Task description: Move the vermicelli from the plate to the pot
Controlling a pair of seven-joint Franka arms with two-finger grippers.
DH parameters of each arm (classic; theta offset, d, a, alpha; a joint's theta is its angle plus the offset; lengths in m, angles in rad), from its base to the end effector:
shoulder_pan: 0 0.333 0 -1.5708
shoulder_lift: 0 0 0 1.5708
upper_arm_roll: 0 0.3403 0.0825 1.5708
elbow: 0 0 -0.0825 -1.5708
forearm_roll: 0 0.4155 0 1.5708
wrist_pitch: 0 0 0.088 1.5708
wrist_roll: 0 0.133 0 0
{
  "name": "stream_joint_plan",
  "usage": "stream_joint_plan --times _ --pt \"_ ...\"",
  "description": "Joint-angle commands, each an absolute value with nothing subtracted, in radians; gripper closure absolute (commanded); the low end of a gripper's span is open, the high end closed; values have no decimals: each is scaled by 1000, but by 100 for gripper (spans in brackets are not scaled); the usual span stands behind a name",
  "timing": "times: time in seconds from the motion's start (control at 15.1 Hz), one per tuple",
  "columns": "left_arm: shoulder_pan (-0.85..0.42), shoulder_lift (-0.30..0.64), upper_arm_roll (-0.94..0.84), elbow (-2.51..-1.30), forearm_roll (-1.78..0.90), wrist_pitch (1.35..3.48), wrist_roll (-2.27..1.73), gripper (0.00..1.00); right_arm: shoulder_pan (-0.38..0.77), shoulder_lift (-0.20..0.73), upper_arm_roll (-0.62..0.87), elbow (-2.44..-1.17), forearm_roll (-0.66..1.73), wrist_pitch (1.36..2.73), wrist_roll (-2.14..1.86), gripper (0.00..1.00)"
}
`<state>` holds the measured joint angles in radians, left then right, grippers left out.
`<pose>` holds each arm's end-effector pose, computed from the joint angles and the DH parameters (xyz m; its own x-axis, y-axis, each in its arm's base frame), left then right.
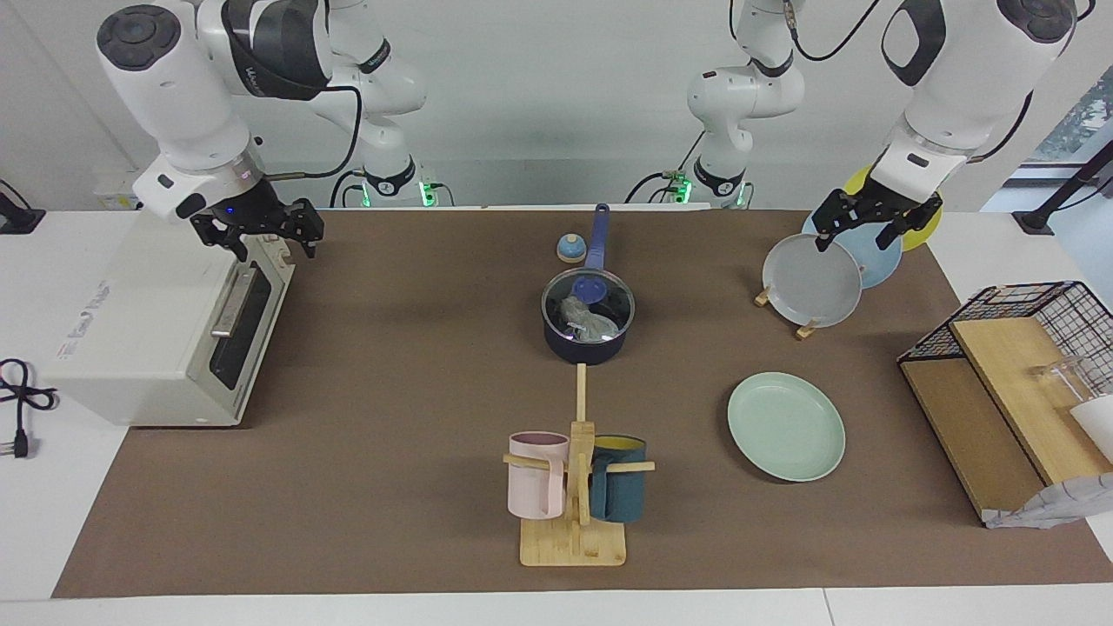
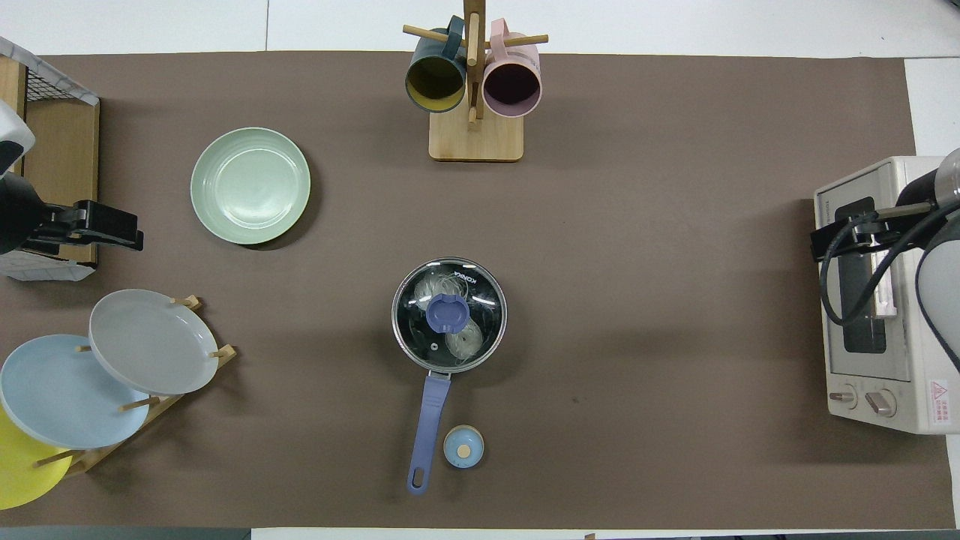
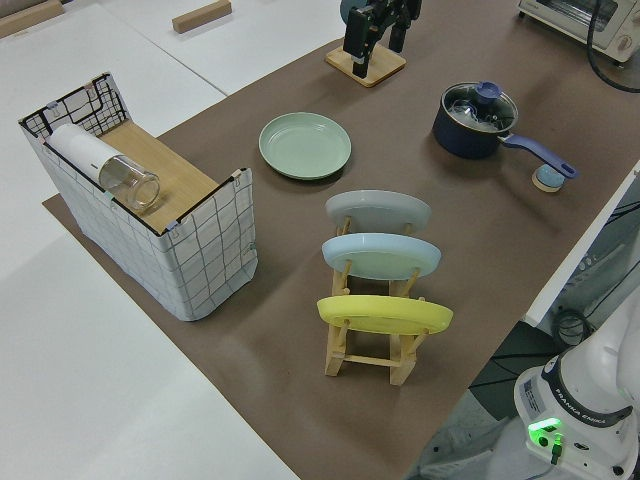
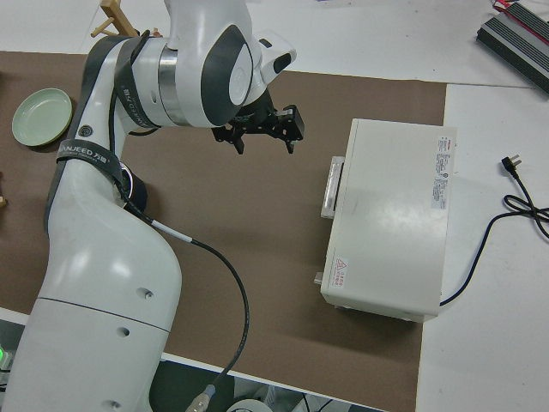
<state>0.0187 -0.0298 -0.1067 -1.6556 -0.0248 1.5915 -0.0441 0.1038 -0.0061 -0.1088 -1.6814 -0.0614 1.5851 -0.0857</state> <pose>0.5726 -0.0546 0.5991 0.9984 -0.0432 -0.0354 -0.0425 -0.9989 0.0200 0.5779 -0.0111 0.5723 0.9921 0.0814 -0.0950 0.0867 -0.9949 0.0524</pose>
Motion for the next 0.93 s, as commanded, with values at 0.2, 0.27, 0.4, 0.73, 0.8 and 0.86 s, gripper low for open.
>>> stream_joint_plan --times 0.2,0.27,0.4,0.73,0.8,0.86 --pt "29 -55 -109 -1680 -37 1594 -51 0 84 34 -107 -1591 -55 1520 -104 0" --pt "29 -55 -109 -1680 -37 1594 -51 0 84 35 -107 -1589 -52 1516 -103 0" --pt "29 -55 -109 -1680 -37 1594 -51 0 83 35 -109 -1588 -43 1508 -103 0" --pt "29 -55 -109 -1680 -37 1594 -51 0 75 46 -114 -1555 -20 1482 -101 0" --pt "29 -55 -109 -1680 -37 1594 -51 0 75 46 -114 -1546 -18 1473 -103 0" --pt "29 -55 -109 -1680 -37 1594 -51 0 77 48 -114 -1536 -20 1459 -101 0"
